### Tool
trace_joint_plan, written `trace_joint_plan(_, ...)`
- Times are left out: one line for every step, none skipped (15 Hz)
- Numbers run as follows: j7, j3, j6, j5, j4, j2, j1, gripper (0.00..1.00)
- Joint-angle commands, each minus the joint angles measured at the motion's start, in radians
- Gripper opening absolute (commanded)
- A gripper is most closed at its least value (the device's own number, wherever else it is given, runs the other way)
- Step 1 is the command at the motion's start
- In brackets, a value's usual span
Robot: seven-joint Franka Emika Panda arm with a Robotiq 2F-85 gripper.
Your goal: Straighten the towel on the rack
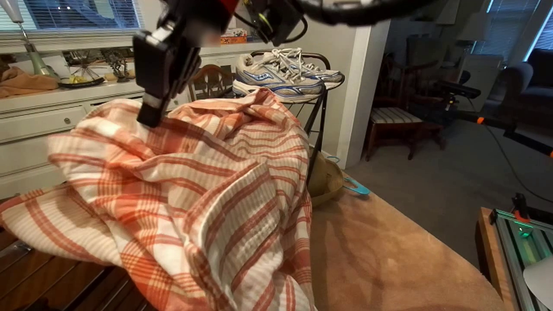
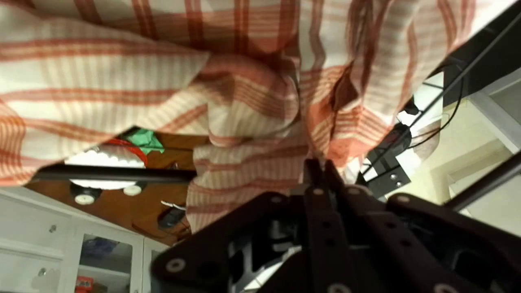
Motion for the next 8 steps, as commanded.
trace_joint_plan(-0.015, -0.011, -0.021, -0.024, 0.121, 0.03, 0.04, 0.0)
trace_joint_plan(-0.016, -0.013, -0.026, -0.043, 0.155, 0.04, 0.051, 0.0)
trace_joint_plan(-0.018, -0.014, -0.039, -0.064, 0.193, 0.054, 0.063, 0.0)
trace_joint_plan(-0.023, -0.014, -0.051, -0.082, 0.225, 0.066, 0.074, 0.0)
trace_joint_plan(-0.024, -0.014, -0.062, -0.104, 0.254, 0.08, 0.087, 0.0)
trace_joint_plan(-0.024, -0.013, -0.072, -0.128, 0.286, 0.098, 0.102, 0.0)
trace_joint_plan(-0.028, -0.012, -0.086, -0.147, 0.315, 0.116, 0.115, 0.0)
trace_joint_plan(-0.029, -0.011, -0.105, -0.165, 0.35, 0.139, 0.129, 0.0)
